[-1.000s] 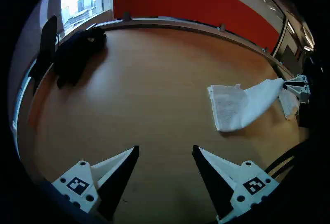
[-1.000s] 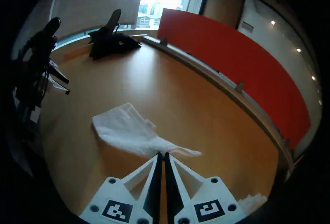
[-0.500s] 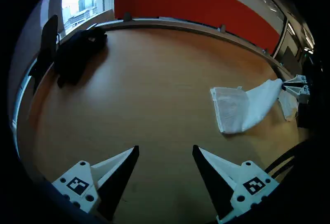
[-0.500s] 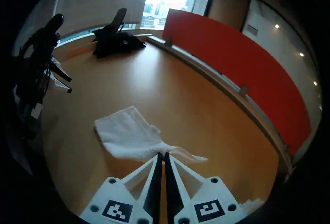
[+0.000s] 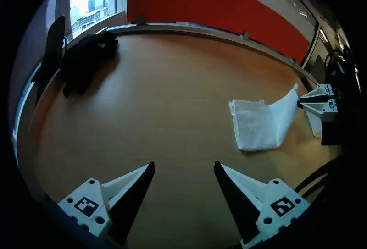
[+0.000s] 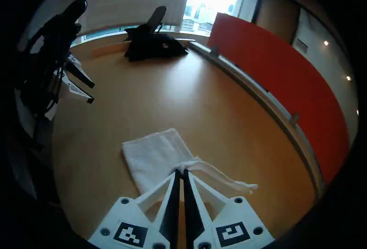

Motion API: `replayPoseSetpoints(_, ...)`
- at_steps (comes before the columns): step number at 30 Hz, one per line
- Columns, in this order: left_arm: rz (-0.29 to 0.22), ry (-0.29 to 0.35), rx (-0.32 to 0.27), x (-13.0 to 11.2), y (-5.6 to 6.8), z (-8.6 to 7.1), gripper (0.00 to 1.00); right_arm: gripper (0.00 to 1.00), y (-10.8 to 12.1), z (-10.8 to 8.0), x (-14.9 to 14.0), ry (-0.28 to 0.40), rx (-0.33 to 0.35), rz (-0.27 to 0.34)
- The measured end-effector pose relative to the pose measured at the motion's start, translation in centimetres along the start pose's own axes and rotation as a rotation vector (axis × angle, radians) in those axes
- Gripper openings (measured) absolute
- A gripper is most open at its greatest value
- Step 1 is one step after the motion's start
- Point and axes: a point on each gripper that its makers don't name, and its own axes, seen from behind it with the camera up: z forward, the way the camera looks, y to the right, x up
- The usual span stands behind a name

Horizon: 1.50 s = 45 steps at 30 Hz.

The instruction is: Fold towel

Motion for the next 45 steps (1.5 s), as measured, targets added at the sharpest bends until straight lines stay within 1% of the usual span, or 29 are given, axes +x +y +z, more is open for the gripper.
replayPoseSetpoints(9,-0.033,0.014,-0.001,0.0,0.1,-0.4,0.96,0.05,-3.1,3.4,1.8,-0.005,0.098,-0.072)
replayPoseSetpoints(14,-0.049,0.021,0.006,-0.2,-0.2,-0.8,0.96,0.05,-4.8,5.0,1.8,-0.019,0.146,-0.082)
replayPoseSetpoints(18,-0.066,0.023,0.014,-0.4,-0.7,-1.1,0.96,0.05,-5.6,5.7,1.7,-0.03,0.171,-0.082)
replayPoseSetpoints(23,-0.082,0.022,0.02,-0.8,-1.3,-1.2,0.96,0.05,-5.9,6.1,1.4,-0.044,0.178,-0.087)
replayPoseSetpoints(27,-0.088,0.021,0.024,-0.9,-1.6,-1.2,0.96,0.05,-5.9,6.0,1.5,-0.045,0.177,-0.084)
replayPoseSetpoints(38,-0.088,0.02,0.022,-0.9,-1.7,-1.1,0.96,0.05,-6.5,5.8,1.1,-0.05,0.186,-0.076)
replayPoseSetpoints(45,-0.089,0.016,0.021,-1.1,-1.8,-1.1,0.96,0.06,-6.7,6.0,0.9,-0.053,0.187,-0.065)
